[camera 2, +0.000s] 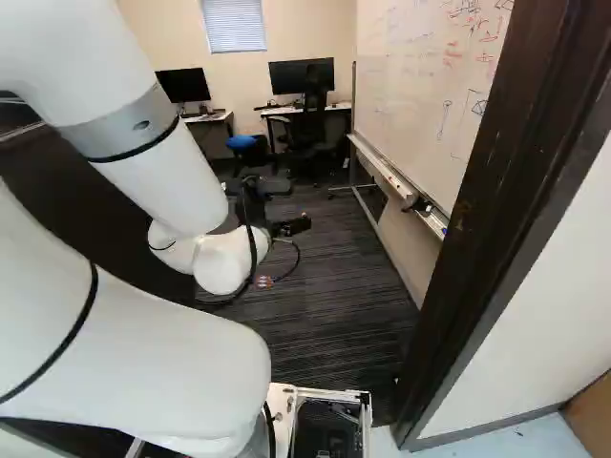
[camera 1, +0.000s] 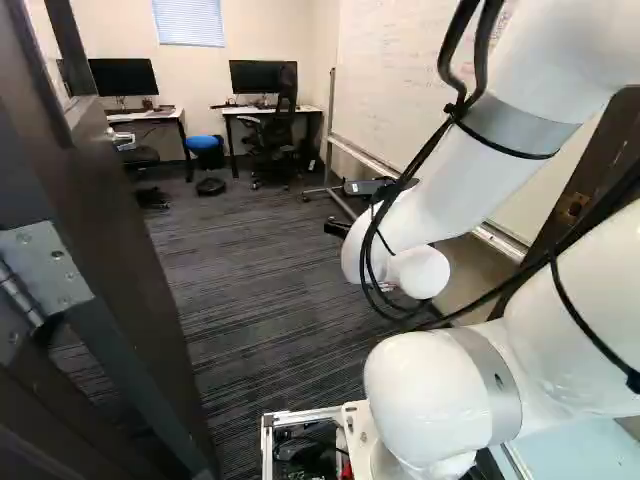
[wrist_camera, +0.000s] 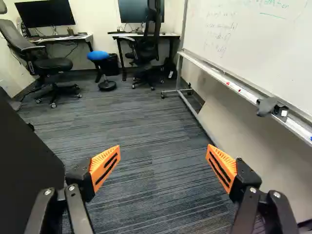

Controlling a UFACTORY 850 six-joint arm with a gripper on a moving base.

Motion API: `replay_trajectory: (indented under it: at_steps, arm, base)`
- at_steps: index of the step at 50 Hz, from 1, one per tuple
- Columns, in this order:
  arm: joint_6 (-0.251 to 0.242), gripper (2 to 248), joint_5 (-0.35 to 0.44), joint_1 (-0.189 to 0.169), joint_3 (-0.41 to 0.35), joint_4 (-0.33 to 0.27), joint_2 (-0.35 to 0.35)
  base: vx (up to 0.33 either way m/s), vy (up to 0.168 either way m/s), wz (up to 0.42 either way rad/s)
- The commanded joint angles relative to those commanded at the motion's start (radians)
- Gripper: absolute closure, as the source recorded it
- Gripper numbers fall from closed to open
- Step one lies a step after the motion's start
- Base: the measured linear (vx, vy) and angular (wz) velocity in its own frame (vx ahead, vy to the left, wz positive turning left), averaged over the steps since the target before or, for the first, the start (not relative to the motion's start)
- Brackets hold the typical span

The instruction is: Open the door and move inside

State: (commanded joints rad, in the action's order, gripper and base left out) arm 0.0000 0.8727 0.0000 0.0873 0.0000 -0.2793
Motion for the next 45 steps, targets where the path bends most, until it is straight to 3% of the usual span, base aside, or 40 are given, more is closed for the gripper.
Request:
replay_trajectory:
  at_steps: [45]
  arm:
    - [0.000,3,0.000,0.000,0.000,0.000,0.000]
  base:
    - [0.161,0.005,-0.005]
